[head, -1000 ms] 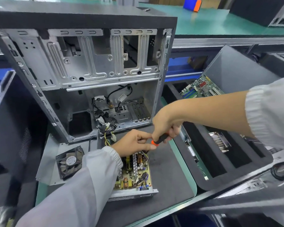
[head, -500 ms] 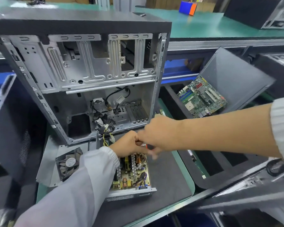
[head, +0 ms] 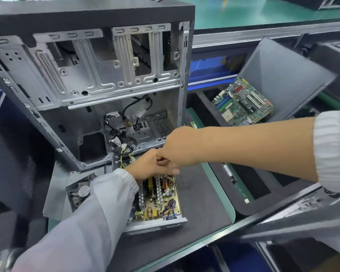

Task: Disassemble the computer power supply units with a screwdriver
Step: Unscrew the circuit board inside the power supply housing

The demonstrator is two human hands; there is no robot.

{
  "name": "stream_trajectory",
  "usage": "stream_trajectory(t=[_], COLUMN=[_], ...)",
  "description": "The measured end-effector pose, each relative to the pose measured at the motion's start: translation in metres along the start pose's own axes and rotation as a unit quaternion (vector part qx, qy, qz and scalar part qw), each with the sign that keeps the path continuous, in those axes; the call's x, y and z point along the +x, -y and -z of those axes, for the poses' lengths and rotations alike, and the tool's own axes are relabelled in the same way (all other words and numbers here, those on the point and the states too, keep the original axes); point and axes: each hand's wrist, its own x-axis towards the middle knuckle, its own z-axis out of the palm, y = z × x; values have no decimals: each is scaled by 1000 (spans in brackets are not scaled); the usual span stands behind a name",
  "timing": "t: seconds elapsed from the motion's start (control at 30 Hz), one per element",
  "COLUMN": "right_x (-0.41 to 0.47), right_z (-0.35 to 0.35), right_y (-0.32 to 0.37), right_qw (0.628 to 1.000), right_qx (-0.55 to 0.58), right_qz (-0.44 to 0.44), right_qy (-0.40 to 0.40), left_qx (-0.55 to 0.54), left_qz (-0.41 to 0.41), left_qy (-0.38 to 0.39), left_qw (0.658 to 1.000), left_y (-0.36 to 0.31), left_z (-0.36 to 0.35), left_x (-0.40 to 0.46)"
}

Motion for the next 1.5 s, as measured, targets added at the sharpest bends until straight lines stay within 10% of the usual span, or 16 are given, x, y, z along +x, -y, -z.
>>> stream_trajectory(t=[0.27, 0.47, 0.87, 1.23, 1.5], right_x=[-12, -15, -21, -9, -11], right_z=[-13, -9, -15, -19, -22], right_y=[-10, -14, -13, -23, -20], right_qw=[962, 994, 974, 995, 992], right_qx=[-179, 74, 204, 95, 87], right_qz=[159, -58, -82, -5, -5], right_qy=[-128, -64, -58, 12, -89], left_qx=[47, 17, 3, 14, 52], left_qz=[-41, -18, -25, -13, -44], left_qy=[-48, -34, -22, -9, -69], left_qw=[997, 999, 999, 1000, 995], left_y=[-6, 4, 3, -5, -1], left_z=[3, -5, 0, 0, 2], left_x=[-1, 4, 4, 6, 4])
